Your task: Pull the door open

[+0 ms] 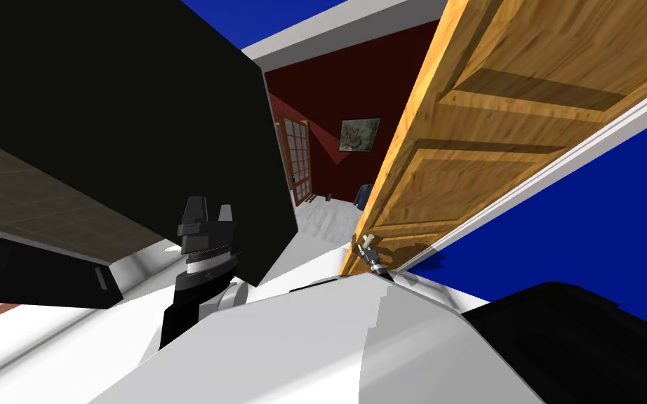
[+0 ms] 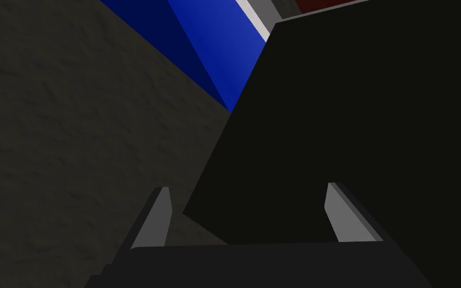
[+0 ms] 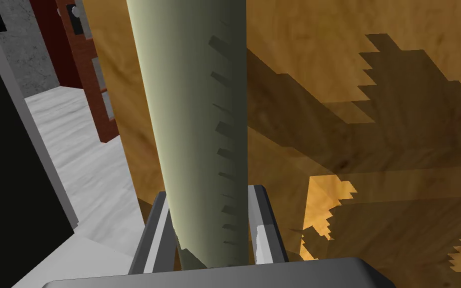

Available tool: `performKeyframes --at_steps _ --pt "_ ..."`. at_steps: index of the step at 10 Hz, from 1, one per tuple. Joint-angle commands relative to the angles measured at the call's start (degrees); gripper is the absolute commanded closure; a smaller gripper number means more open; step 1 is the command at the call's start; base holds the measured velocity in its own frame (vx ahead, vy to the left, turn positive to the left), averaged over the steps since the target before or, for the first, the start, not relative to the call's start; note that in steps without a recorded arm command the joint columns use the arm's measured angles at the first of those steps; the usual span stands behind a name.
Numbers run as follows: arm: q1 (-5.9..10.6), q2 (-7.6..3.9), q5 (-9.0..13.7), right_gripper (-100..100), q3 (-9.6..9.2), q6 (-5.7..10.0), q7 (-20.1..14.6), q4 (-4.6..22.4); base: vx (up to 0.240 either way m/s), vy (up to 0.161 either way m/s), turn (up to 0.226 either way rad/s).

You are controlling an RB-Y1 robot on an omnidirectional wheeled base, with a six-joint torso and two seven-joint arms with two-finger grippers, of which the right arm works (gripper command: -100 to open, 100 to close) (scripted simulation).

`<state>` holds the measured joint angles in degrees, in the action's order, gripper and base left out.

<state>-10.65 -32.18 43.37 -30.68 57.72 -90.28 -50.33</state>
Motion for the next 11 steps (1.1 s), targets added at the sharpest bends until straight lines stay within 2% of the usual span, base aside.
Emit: performKeyframes --at_steps 1,5,7,8,9,11 --pt "-0.23 -0.51 -0.47 100 -0.83 1.38 -1.03 0.39 -0.248 -0.045 0.153" --pt "-1.34 -2.54 -1.77 100 -3.29 5.00 -3.90 1.41 -0.220 -0.079 0.142" --pt "-1.82 -3.40 -2.33 100 -4.34 6.54 -5.12 1.85 -0.221 -0.022 0.111" --pt "-1.54 -2.96 -2.24 100 -4.15 5.78 -4.62 1.87 -0.098 0.006 0.010" --pt "-1.87 -3.34 -2.57 100 -4.82 6.93 -5.47 2.64 -0.142 -0.033 0.125" --pt "-2.12 -3.78 -2.91 100 -5.45 8.19 -6.23 3.24 -0.219 -0.076 0.164"
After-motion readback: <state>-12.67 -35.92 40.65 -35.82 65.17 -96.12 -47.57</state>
